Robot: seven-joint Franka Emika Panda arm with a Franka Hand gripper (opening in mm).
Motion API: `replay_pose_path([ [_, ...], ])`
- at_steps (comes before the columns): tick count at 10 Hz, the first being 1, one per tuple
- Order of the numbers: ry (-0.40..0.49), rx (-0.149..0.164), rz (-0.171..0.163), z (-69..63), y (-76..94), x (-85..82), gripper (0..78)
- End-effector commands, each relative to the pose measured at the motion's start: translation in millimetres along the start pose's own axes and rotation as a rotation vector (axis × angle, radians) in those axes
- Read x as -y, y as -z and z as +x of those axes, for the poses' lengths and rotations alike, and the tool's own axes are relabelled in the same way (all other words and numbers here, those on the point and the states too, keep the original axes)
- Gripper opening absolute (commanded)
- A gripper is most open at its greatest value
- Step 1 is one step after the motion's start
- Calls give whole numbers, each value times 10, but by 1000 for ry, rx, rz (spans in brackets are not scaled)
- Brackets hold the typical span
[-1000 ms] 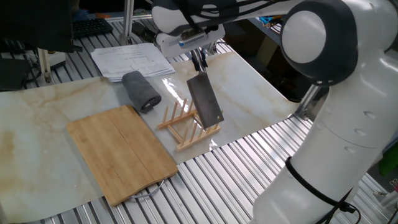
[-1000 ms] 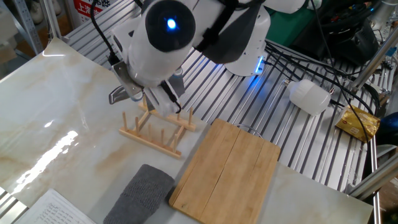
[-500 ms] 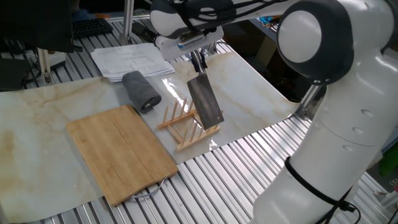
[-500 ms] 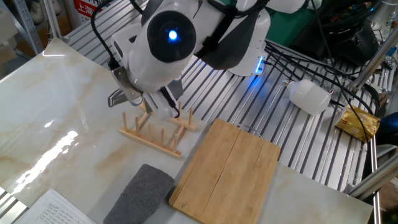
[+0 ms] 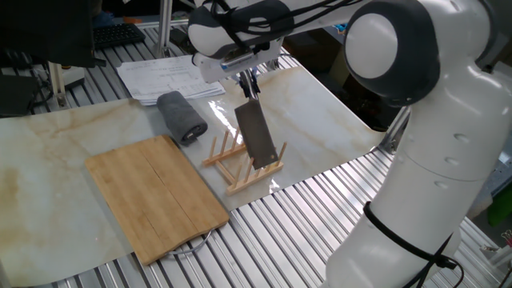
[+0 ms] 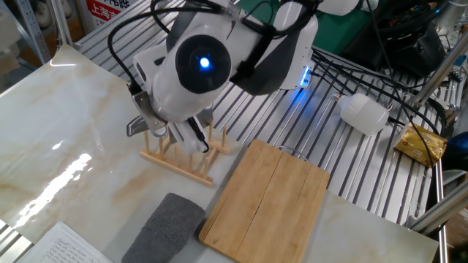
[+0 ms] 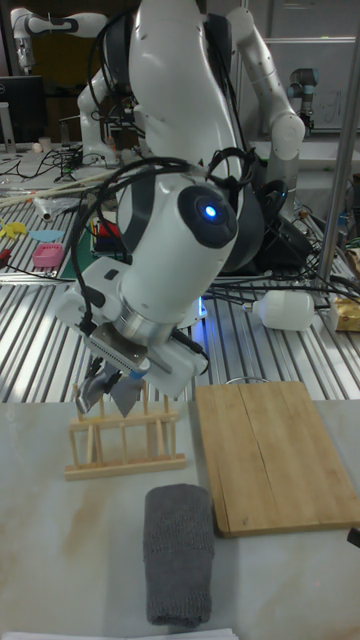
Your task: Put the knife on the knife rack
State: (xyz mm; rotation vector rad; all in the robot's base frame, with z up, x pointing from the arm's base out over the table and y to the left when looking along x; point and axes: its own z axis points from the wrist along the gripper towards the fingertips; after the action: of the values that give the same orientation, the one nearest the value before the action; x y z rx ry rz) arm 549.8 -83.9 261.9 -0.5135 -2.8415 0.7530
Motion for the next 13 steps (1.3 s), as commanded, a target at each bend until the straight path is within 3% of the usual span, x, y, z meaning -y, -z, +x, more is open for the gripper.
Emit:
replay_pose_path([
  [1, -8, 15, 0, -33, -105, -111, 12],
  [9, -33, 8, -12, -16, -251, -277, 12],
  [12, -52, 10, -26, -22, -399, -392, 12],
  [13, -63, 16, -35, -42, -529, -482, 12],
])
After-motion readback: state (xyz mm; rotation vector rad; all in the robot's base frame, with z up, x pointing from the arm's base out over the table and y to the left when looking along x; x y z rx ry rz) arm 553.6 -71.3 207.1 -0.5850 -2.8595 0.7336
